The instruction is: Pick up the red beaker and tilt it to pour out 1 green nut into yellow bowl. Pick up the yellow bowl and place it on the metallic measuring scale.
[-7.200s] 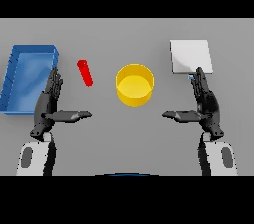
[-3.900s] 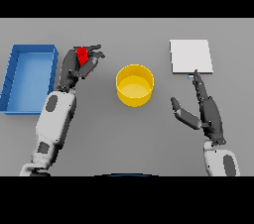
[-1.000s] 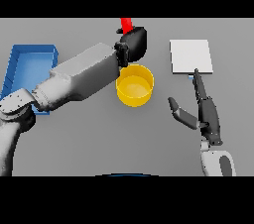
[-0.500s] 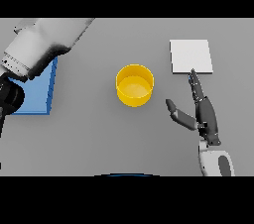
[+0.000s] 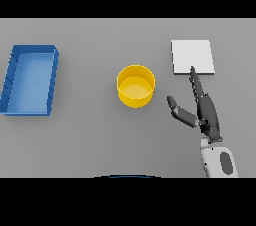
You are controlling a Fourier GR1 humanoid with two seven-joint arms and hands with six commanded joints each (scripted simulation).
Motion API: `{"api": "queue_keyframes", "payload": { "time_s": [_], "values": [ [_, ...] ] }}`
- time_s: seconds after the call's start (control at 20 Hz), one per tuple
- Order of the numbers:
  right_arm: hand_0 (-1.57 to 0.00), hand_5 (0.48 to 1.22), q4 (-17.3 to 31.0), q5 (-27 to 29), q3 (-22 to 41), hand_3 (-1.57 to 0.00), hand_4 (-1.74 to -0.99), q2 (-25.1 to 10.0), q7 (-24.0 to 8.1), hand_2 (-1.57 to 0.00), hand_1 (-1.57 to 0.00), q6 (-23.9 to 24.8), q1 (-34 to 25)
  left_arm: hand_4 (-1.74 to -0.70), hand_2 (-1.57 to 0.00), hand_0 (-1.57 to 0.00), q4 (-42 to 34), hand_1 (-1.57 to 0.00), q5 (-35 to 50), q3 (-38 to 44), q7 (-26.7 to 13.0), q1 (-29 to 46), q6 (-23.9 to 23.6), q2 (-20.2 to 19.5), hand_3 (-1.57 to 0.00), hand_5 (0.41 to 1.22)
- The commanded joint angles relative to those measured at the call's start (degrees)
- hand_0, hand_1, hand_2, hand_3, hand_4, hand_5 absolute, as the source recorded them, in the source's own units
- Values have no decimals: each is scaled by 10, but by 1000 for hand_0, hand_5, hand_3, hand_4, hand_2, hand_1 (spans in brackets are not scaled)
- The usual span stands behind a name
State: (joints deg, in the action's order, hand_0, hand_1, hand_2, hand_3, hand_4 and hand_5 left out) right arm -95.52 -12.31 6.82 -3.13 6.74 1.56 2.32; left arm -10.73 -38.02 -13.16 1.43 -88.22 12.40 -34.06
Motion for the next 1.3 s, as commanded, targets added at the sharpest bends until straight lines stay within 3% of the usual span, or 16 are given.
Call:
{"api": "queue_keyframes", "payload": {
  "time_s": [0.0, 0.05, 0.15, 0.4, 0.65, 0.7, 0.8, 1.0, 1.1, 1.15, 1.25],
  "values": [
    [1, 614, -6, -2, 5, 1, -1132, -2, 8, 1, 1, -4, 6, -1740, -1571, -1571, 6, -1571, 19, 17, -25, 23, -20, -1, -1554, 1221],
    [1, 621, -2, -3, 5, 1, -1132, -1, 5, 1, 1, -3, 3, -1740, -1571, -1571, 7, -1571, 33, 25, -54, 47, -43, 0, -1558, 1221],
    [1, 628, -3, -6, 10, 1, -1142, 1, 6, 1, 1, -4, 5, -1740, -1571, -1571, -3, -1571, 66, 51, -70, 95, -89, -8, -1562, 1221],
    [1, 659, -5, 7, 5, 1, -1129, -9, 5, 1, 1, -18, 6, -1741, -1571, -1571, -43, -1571, 156, 119, -140, 193, -139, -8, -1568, 1221],
    [1, 677, -5, 6, 5, 1, -1159, -11, 20, 1, 1, -17, 13, -1741, -1571, -1571, -198, -1571, 225, 137, -154, 369, -173, 9, -1570, 1221],
    [1, 676, 3, 2, 5, 1, -1166, -12, 13, 1, 1, -15, 7, -1741, -1571, -1571, -236, -1571, 234, 137, -174, 399, -178, 13, -1570, 1221],
    [1, 676, 7, 3, 3, 1, -1174, -12, 18, 1, 1, -16, 7, -1741, -1571, -1571, -313, -1571, 249, 132, -200, 455, -191, 25, -1571, 1151],
    [1, 671, 6, 1, 6, 1, -1157, -9, 25, 1, 1, -13, 12, -1741, -1571, -1571, -412, -1571, 268, 129, -261, 530, -198, 28, -1571, 925],
    [1, 670, 7, 8, 2, 1, -1155, -8, 11, 1, 1, -16, 6, -1521, -1526, -1571, -468, -1571, 280, 125, -303, 551, -185, 24, -1525, 818],
    [1, 670, 2, 7, 3, 1, -1153, -9, 9, 1, 1, -16, 4, -1369, -1276, -1469, -492, -1344, 289, 118, -294, 559, -155, 18, -1318, 774],
    [1, 670, 0, 10, 2, 1, -1149, -13, 18, 1, 1, -19, 9, -1126, -817, -940, -518, -860, 326, 124, -293, 575, -106, 12, -843, 705]
  ]
}}
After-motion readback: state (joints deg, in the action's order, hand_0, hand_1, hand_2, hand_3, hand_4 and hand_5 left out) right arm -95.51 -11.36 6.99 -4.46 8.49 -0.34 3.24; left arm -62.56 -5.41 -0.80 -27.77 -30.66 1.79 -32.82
